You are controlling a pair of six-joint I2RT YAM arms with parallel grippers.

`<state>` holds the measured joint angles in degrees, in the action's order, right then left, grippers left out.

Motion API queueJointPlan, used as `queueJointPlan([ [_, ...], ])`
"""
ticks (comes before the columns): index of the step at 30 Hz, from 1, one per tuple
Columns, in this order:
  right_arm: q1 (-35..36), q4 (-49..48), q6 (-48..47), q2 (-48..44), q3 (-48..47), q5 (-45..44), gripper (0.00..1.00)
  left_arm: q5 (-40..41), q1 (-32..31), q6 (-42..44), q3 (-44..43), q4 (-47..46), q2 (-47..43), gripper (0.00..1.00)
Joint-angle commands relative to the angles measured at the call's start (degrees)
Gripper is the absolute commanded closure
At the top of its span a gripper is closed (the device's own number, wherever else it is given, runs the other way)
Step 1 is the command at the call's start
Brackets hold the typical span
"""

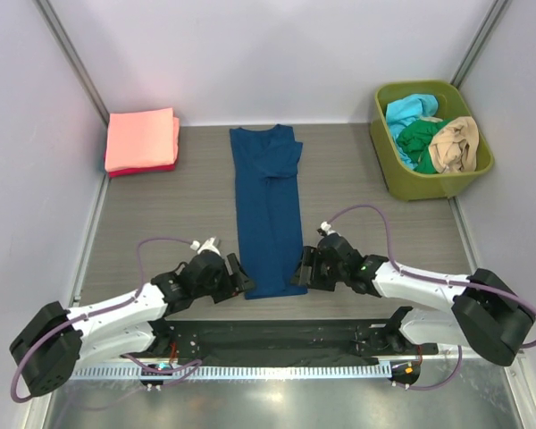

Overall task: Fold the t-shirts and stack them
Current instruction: Fold the tshirt

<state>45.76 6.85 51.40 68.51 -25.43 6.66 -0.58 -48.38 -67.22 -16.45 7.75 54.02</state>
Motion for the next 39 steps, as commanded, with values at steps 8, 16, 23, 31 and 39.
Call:
queueJointPlan([
  [8,1.71,0.17,3.45,0.58,5.30,-1.73,0.74,1.55,-0.84,1.48,-0.25,-6.52,10.75,0.36],
  [16,1.79,1.85,2.92,-2.33,6.09,-2.70,0.89,-0.72,-1.98,2.10,-0.43,-11.62,17.96,0.86],
  [23,1.79,5.71,4.06,-7.50,7.67,-3.84,0.99,4.26,-4.61,-5.45,0.36,10.12,-0.35,0.88],
  [31,1.97,6.77,4.41,-10.06,7.41,-2.96,0.99,6.73,-5.23,-6.61,2.55,20.82,-18.77,0.38],
  [39,2.23,6.24,4.68,-10.06,7.50,-2.09,0.99,4.80,-5.41,-6.17,4.58,7.73,-12.64,0.35],
])
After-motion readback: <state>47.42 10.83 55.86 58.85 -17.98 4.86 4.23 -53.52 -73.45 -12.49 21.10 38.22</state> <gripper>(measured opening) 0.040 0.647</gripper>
